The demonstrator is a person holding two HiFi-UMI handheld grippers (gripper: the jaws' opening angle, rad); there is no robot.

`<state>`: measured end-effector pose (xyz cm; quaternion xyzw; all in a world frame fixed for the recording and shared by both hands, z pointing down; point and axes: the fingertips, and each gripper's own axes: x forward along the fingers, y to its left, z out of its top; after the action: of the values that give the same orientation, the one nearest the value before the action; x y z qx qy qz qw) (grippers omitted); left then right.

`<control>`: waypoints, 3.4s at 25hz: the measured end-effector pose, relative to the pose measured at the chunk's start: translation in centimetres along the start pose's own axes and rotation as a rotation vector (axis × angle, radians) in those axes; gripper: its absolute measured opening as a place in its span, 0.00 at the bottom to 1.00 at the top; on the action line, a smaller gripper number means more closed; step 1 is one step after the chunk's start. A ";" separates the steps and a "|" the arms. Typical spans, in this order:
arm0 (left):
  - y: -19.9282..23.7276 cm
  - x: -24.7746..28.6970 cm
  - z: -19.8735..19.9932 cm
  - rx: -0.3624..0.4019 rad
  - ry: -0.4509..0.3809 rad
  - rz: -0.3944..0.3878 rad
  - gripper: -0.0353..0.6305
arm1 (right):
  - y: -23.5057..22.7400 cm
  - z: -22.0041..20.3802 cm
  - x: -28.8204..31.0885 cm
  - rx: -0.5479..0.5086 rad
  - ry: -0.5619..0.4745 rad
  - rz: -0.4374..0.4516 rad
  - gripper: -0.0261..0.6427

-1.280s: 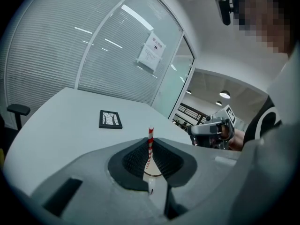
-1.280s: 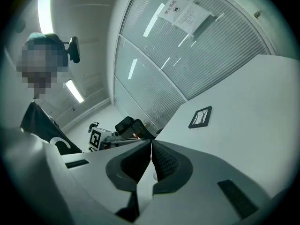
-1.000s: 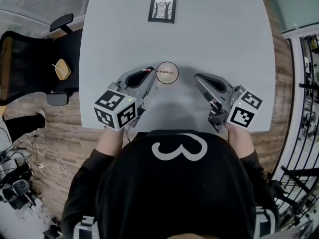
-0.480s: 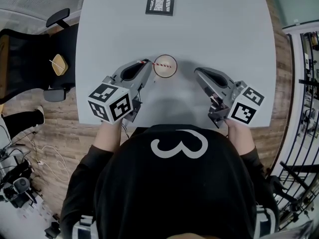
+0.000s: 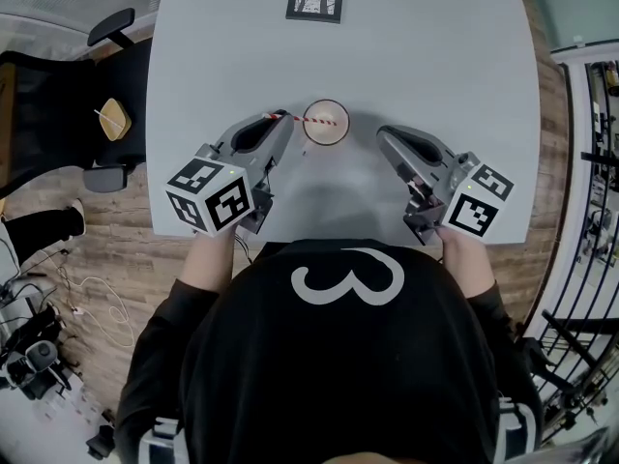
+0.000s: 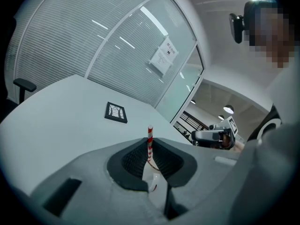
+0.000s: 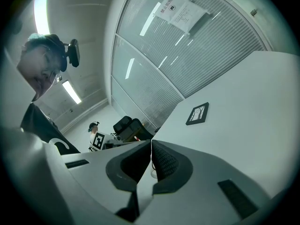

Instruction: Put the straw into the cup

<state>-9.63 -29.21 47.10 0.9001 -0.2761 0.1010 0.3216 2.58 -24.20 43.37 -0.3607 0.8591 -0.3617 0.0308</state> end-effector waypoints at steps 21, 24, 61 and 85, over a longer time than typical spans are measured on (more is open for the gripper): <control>0.7 -1.1 -0.5 -0.032 -0.030 0.028 0.21 | 0.0 -0.9 0.5 0.011 0.028 0.014 0.06; 0.7 -1.5 -0.7 -0.020 -0.038 0.055 0.23 | 0.0 -0.9 0.2 0.004 0.032 0.026 0.06; -17.9 -4.7 0.4 0.254 -0.186 0.009 0.10 | 8.2 0.3 -7.3 -0.199 0.030 0.304 0.06; -24.6 -7.2 2.5 0.374 -0.282 0.005 0.09 | 13.9 3.0 -12.2 -0.396 -0.046 0.359 0.06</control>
<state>-1.80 -11.96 29.67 0.9485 -0.2970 0.0246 0.1074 4.25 -11.51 29.67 -0.2096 0.9625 -0.1670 0.0427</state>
